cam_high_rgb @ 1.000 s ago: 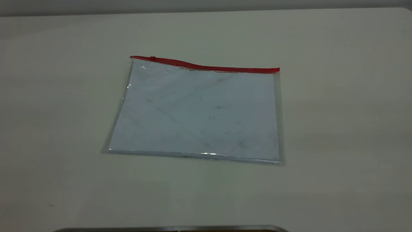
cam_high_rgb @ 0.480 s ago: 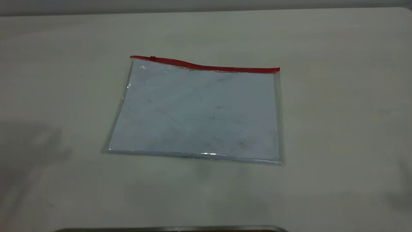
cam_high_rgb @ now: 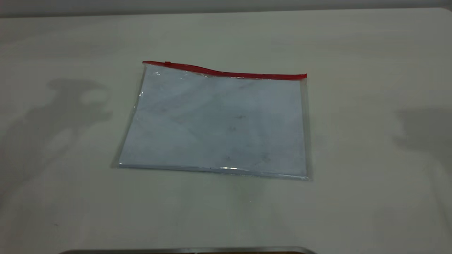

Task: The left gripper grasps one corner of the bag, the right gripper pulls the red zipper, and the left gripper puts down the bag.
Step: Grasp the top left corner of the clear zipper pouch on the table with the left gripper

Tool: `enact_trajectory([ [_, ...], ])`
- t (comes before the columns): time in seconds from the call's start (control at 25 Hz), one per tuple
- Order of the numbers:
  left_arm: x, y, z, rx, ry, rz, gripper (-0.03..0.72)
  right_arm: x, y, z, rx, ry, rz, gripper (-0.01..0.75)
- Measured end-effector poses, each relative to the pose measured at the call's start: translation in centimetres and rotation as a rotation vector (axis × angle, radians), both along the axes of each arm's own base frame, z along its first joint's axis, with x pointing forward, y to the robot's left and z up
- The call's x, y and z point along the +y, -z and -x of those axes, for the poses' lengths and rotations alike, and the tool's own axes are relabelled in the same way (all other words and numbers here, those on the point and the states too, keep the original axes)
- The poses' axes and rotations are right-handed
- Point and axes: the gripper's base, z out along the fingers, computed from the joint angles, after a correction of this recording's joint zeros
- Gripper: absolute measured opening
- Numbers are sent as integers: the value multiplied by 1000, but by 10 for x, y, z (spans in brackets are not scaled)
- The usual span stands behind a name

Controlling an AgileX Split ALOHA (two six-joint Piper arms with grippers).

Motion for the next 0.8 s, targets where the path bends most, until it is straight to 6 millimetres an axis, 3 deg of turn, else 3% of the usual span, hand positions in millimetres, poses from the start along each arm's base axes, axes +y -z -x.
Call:
enact_trajectory([
  [0.16, -1, 40, -22, 61, -11, 1, 536, 2, 29, -32, 63, -58, 19, 585],
  [0.32, -6, 73, -38, 85, -6, 47, 536, 18, 57, -63, 74, -147, 30, 585],
  [0.56, -22, 117, -49, 80, 85, 133, 536, 63, 106, -103, 136, -335, 31, 585],
  [0.8, -29, 154, -54, 26, 136, 181, 536, 112, 147, -118, 204, -511, 3, 585],
])
